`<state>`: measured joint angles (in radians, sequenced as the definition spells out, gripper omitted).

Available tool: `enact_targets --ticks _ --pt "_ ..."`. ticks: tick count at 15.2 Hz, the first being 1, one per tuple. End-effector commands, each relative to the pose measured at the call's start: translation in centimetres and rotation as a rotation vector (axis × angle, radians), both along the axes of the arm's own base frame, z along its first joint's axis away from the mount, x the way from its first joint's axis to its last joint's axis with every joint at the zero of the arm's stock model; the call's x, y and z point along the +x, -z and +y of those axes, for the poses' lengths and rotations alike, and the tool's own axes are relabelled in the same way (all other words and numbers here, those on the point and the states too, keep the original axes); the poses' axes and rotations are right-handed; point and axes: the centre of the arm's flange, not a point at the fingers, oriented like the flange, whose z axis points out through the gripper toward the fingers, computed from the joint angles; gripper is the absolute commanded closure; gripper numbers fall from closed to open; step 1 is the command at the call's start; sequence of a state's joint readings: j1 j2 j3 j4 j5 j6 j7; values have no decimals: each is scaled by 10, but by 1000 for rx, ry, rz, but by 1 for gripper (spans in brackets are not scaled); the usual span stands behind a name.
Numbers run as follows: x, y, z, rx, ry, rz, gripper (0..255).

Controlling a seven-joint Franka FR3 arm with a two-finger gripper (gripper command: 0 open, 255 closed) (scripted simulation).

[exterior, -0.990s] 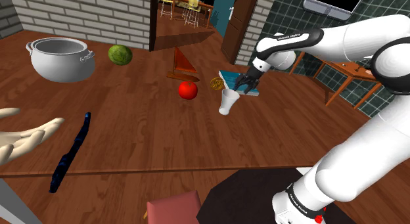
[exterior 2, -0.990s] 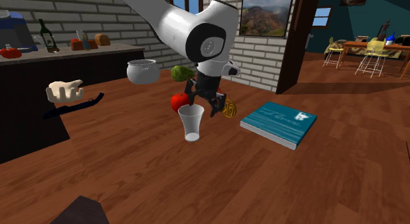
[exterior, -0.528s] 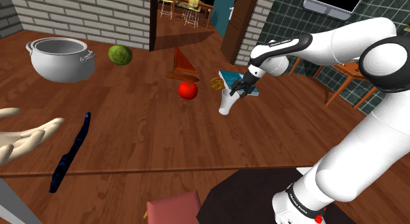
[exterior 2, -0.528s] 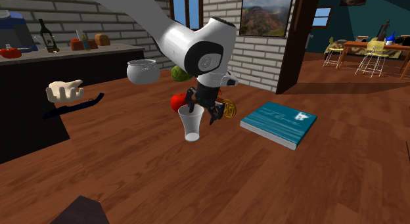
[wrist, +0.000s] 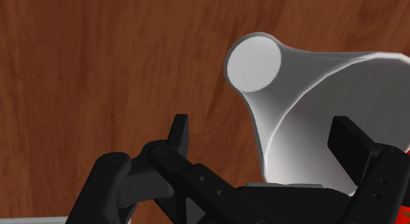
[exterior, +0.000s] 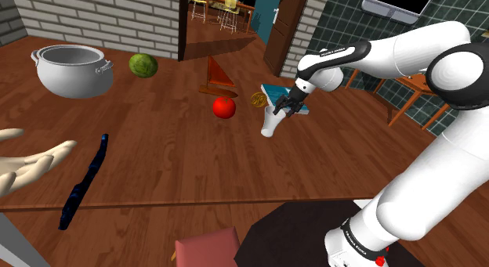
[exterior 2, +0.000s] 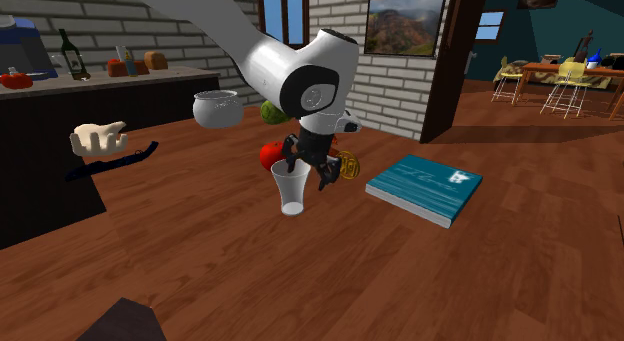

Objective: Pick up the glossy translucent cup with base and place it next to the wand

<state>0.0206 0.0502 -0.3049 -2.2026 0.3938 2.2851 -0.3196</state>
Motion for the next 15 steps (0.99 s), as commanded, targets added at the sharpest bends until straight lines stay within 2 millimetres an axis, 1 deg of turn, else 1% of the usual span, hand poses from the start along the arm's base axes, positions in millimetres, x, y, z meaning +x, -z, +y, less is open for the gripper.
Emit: enact_targets --ticks 1,10,15 --pt "0 0 0 0 0 0 255" --pt "0 0 0 0 0 0 255" --pt "0 -26 0 0 0 0 255"
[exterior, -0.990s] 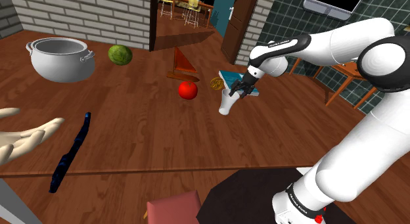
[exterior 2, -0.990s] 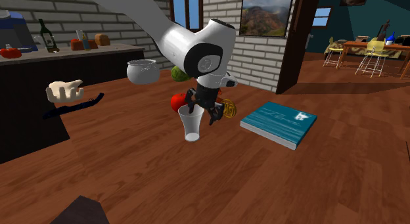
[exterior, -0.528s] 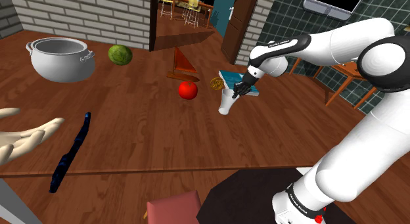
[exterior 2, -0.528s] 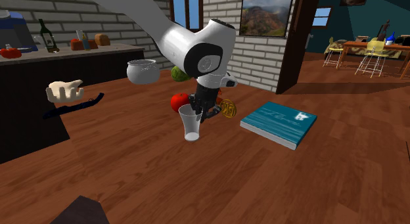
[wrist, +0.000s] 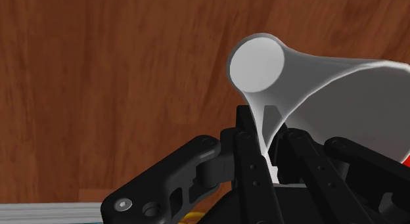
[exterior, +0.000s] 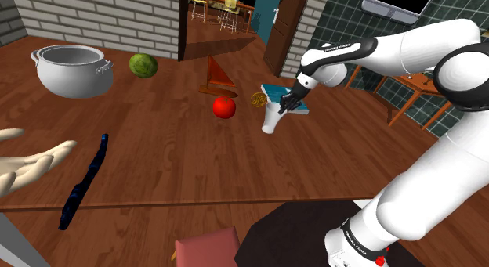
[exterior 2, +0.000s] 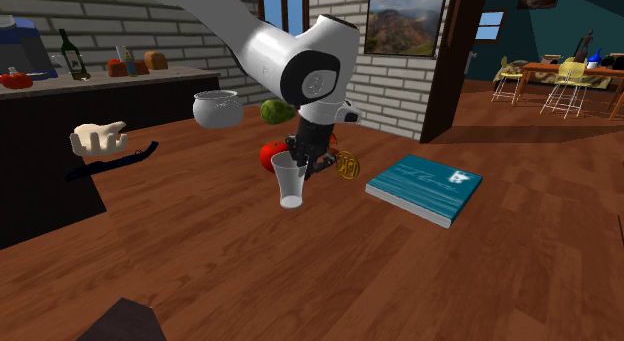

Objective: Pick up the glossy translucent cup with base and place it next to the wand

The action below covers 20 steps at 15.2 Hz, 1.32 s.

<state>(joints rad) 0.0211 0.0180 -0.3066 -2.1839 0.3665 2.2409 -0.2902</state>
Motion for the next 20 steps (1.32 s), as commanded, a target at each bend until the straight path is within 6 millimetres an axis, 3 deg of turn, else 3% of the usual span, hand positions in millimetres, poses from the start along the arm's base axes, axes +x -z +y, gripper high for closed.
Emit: enact_targets --ticks 1,20 --pt "1 -10 -1 0 0 0 255" --pt "1 -111 -1 0 0 0 255"
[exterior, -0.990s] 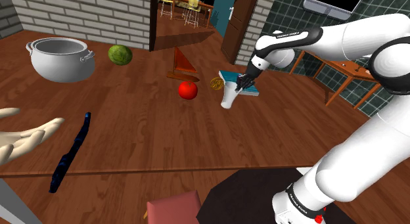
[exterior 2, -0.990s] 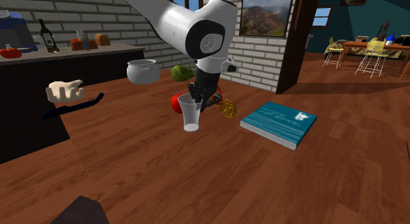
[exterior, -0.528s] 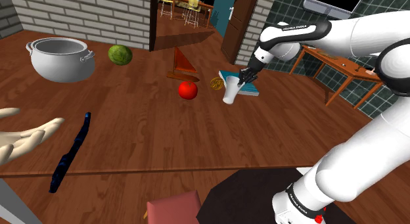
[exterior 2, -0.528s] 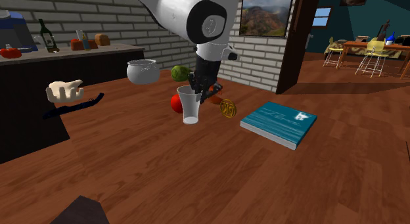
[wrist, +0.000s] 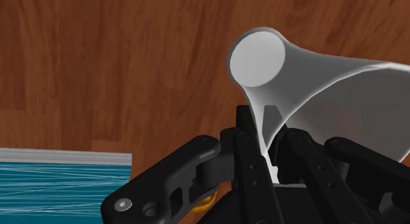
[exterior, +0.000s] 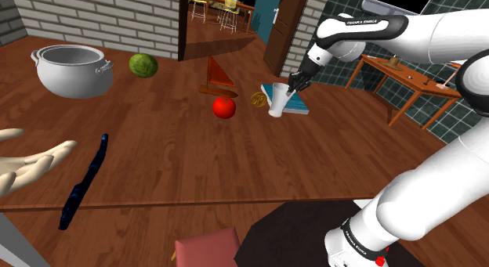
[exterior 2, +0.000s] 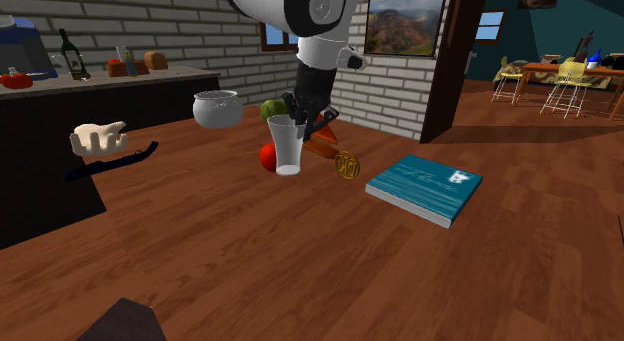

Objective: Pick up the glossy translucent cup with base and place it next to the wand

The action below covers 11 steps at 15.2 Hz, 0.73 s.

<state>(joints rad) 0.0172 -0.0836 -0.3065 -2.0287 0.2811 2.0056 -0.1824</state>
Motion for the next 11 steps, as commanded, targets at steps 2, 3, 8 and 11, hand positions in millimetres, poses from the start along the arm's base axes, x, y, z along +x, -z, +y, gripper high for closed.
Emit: enact_targets --ticks 2,3,8,11 --pt "1 -17 -1 0 0 0 255" --pt "1 -22 -1 0 0 0 255" --pt "1 -49 -1 0 0 0 255" --pt "1 -65 -1 0 0 0 255"
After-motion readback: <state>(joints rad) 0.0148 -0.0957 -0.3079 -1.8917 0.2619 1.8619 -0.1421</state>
